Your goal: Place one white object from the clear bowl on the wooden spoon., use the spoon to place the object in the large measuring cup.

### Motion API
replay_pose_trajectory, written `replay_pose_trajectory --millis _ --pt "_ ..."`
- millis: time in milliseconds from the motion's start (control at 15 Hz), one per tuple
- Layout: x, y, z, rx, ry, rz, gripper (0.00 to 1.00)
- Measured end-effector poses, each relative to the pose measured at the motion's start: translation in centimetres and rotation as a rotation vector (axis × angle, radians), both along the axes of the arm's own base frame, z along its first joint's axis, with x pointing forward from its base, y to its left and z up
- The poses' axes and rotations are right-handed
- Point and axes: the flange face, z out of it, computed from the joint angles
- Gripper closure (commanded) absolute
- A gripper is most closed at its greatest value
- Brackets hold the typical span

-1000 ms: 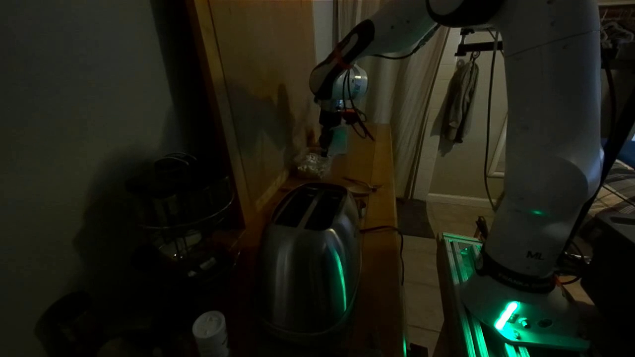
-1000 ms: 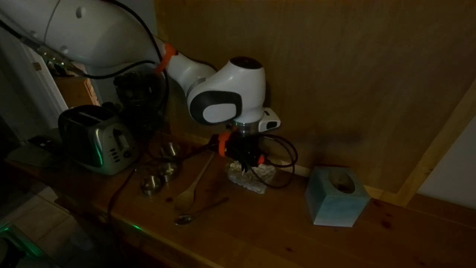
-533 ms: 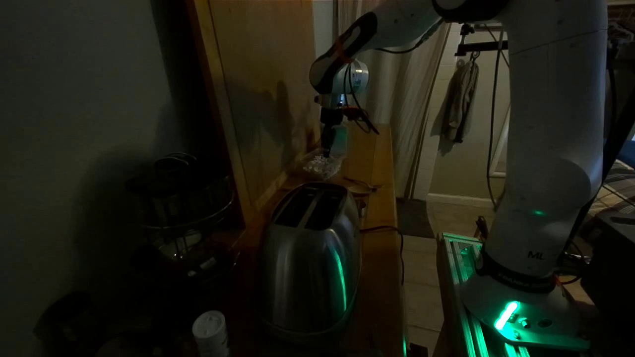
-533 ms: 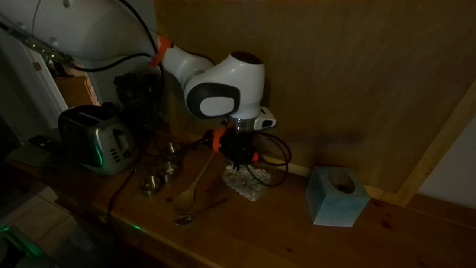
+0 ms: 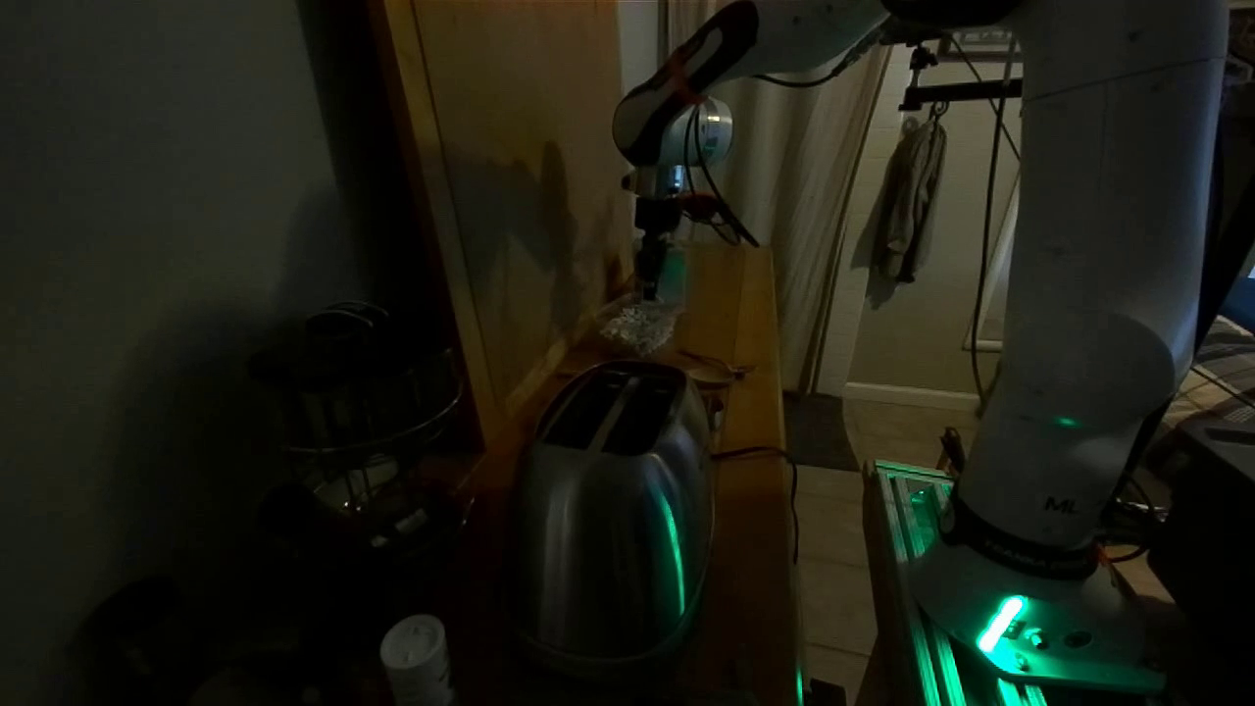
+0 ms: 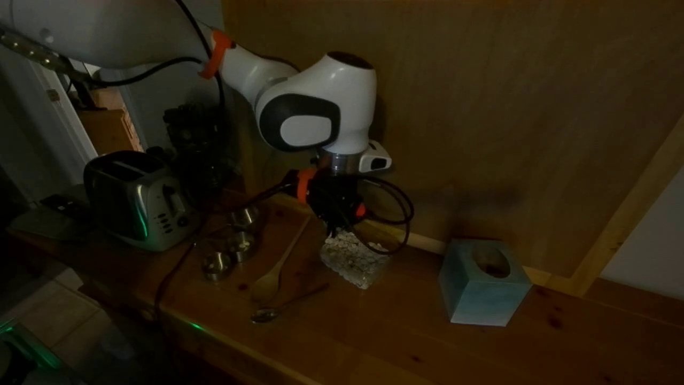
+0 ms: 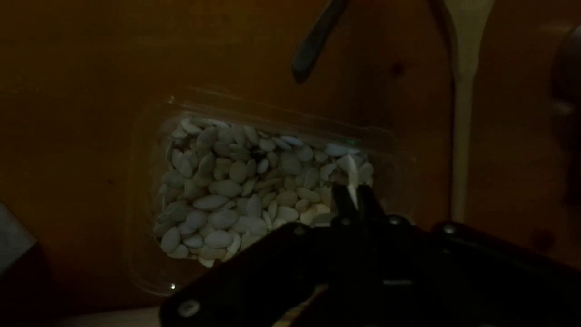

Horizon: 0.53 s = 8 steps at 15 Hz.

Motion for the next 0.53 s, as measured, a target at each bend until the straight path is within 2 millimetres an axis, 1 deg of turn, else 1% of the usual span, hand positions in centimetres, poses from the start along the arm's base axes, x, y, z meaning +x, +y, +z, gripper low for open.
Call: replay_pose_trajectory --millis 200,533 --pt "-1.6 0.8 -0.7 0.029 0.117 0.030 0.98" --pt "-3.9 3.1 -3.4 0.139 0.287 0.066 0.98"
